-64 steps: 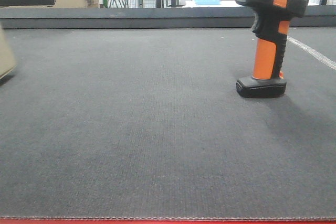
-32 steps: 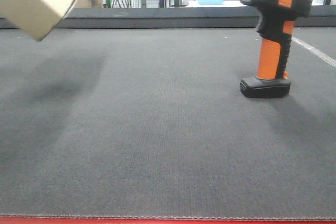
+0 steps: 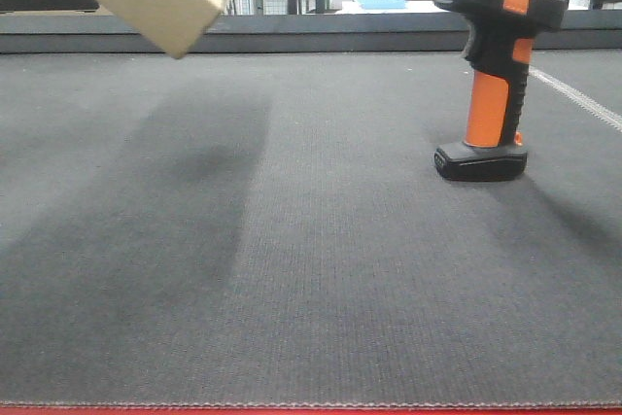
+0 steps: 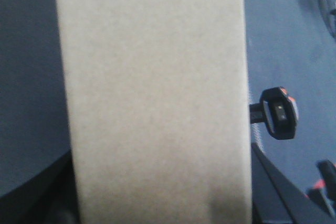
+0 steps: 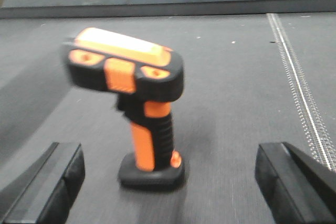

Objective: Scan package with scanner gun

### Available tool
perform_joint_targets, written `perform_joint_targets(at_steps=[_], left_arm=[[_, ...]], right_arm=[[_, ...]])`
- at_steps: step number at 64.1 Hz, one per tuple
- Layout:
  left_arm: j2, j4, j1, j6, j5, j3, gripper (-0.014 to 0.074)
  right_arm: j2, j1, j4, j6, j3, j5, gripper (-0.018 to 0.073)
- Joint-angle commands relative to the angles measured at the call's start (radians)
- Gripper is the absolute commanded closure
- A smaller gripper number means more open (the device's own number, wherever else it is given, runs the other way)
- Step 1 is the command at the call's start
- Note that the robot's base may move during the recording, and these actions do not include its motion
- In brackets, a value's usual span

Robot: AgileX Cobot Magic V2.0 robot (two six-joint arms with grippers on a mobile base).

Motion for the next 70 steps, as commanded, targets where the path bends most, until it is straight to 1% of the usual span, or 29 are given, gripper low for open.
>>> perform_joint_targets(at_steps=[1, 9, 16, 18, 20, 24, 27, 33, 46, 55, 63, 70], left_arm=[[0.024, -0.045, -0.004, -0.003, 0.007, -0.002, 0.0708], [0.043, -0.045, -0.004, -0.003, 0.011, -0.002, 0.0708], [0.054, -0.045, -0.004, -0.003, 0.017, -0.002, 0.0708], [0.059, -0.041, -0.004, -0.003, 0.017, -0.002, 0.0708], [0.060, -0.041, -0.004, -0.003, 0.019, -0.002, 0.0708], [0.061, -0.039, -0.004, -0.003, 0.019, -0.002, 0.0708], [0.061, -0.039, -0.004, -0.003, 0.019, -0.002, 0.0708], [0.061, -0.039, -0.004, -0.003, 0.019, -0.002, 0.0708], [0.061, -0.039, -0.004, -0.003, 0.019, -0.002, 0.0708], [0.061, -0.039, -0.004, -0.003, 0.019, -0.002, 0.0708], [0.061, -0.037, -0.004, -0.003, 0.019, -0.002, 0.0708], [0.061, -0.035, -0.004, -0.003, 0.019, -0.002, 0.0708]], right_arm=[[0.096, 0.004, 0.005, 0.032, 0.002, -0.152, -0.0009], [0.199, 0.043, 0.005, 0.077, 0.002, -0.239, -0.0009], [0.269, 0.124, 0.007, 0.083, -0.001, -0.327, -0.0009], [0.294, 0.150, 0.023, 0.083, -0.009, -0.340, -0.0009], [0.312, 0.166, 0.063, 0.083, -0.022, -0.340, -0.0009], [0.339, 0.182, 0.131, 0.083, -0.039, -0.344, -0.0009], [0.362, 0.186, 0.164, 0.083, -0.048, -0.365, -0.0009], [0.406, 0.186, 0.166, 0.083, -0.072, -0.413, -0.0009], [0.504, 0.186, 0.183, 0.083, -0.147, -0.416, -0.0009], [0.559, 0.186, 0.249, 0.083, -0.176, -0.440, -0.0009], [0.595, 0.186, 0.249, 0.083, -0.176, -0.499, -0.0009], [0.616, 0.186, 0.249, 0.083, -0.190, -0.492, -0.0009]])
